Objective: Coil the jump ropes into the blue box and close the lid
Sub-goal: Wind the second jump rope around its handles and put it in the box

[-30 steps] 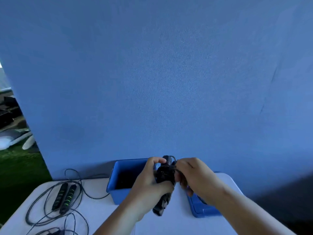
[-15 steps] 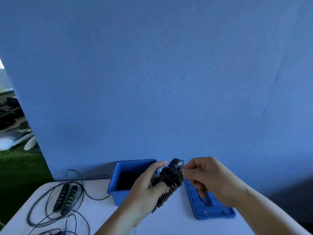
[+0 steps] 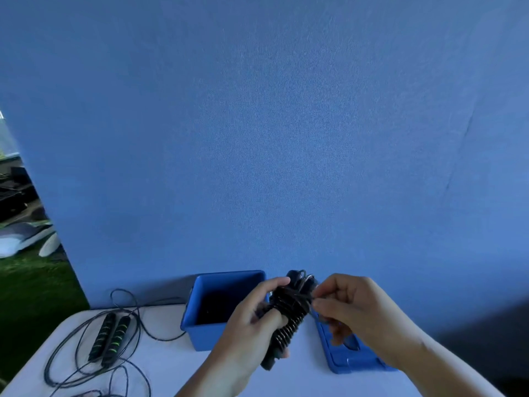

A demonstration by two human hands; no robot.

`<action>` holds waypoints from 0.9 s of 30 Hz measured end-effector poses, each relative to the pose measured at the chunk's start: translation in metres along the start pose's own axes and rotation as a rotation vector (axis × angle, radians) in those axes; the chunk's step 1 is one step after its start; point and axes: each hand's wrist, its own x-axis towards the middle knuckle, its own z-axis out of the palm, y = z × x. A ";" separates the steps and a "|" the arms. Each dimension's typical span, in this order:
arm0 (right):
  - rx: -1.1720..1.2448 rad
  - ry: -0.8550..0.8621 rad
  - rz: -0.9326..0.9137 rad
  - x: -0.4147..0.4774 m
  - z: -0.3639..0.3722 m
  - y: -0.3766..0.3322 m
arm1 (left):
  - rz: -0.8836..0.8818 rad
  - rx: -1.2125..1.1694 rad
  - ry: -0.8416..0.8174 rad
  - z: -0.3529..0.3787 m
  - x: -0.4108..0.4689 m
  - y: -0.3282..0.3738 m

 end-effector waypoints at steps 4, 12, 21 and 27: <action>0.040 -0.004 -0.012 -0.002 -0.004 0.002 | 0.000 -0.017 0.029 -0.004 0.003 -0.002; 0.291 0.049 0.085 0.003 0.001 0.019 | 0.043 -0.110 0.017 0.002 0.001 0.000; 0.228 0.041 0.062 0.006 0.010 0.046 | 0.070 -0.051 0.103 0.026 0.001 -0.010; 0.267 0.102 0.038 0.001 0.011 0.049 | 0.130 0.078 0.194 0.052 -0.004 -0.011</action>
